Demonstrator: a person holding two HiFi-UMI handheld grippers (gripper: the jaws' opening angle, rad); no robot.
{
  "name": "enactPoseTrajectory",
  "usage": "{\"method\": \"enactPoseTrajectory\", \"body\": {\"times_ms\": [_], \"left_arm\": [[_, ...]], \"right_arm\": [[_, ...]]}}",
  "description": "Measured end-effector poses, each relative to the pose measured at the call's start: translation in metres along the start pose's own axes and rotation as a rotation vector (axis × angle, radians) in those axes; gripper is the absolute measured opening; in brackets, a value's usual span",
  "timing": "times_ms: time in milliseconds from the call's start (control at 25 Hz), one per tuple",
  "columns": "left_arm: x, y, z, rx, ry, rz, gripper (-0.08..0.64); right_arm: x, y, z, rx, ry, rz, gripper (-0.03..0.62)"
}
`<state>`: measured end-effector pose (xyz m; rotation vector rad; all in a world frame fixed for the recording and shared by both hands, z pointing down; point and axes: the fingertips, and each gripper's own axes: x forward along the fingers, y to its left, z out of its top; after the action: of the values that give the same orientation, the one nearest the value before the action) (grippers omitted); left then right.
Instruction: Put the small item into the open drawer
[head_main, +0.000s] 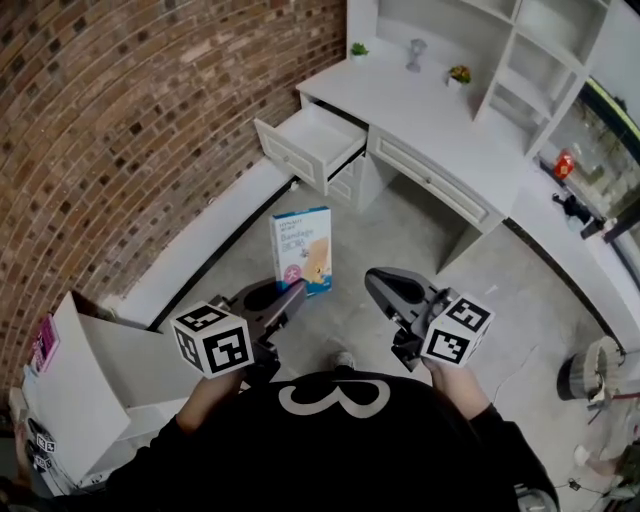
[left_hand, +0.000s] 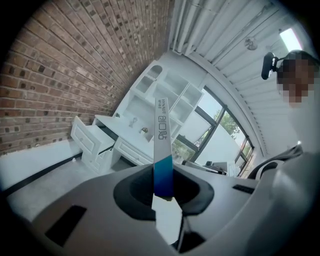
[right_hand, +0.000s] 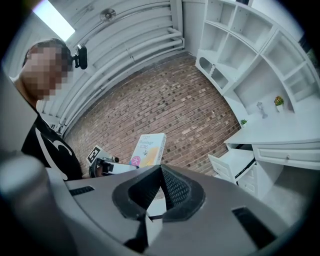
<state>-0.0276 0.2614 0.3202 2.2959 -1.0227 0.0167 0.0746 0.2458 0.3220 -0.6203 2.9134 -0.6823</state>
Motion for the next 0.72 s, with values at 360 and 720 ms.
{"method": "enactPoseTrajectory", "body": {"times_ms": [360,720], "left_arm": [[0.059,-0.001,0.023,0.062,-0.009,0.011,0.064],[0.084,-0.005,0.031,0.099,-0.019,0.027,0.064]], "right_arm": [[-0.021,-0.053,0.037,-0.029,-0.038,-0.014,0.009],[-0.029,-0.071,0.051,-0.057,-0.036,-0.005,0.009]]}}
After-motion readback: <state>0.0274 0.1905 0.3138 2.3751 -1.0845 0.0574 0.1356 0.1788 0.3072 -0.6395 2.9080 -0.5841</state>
